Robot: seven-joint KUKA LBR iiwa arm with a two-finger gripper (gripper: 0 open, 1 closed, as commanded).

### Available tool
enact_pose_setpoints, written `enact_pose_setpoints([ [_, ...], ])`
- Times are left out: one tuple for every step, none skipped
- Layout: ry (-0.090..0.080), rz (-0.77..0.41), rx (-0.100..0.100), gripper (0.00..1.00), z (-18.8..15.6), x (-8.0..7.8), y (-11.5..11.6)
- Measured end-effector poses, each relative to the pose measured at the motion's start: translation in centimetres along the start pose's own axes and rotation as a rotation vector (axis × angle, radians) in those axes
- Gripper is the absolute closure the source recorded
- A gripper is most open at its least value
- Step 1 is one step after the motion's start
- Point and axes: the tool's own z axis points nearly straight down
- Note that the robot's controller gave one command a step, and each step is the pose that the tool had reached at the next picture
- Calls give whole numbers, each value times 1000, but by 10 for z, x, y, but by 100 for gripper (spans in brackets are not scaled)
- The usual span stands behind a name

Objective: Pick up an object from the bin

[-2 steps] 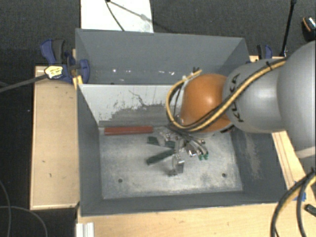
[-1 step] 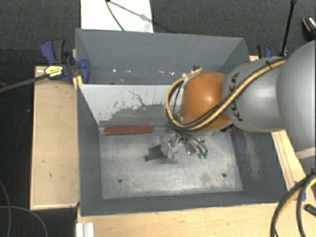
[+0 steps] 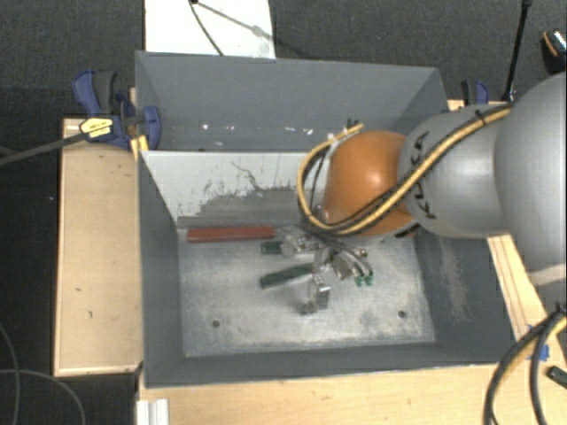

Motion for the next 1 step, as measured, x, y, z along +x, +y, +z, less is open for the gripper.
enact_pose_setpoints([
  [-1,4,0,100,-1,0,0],
])
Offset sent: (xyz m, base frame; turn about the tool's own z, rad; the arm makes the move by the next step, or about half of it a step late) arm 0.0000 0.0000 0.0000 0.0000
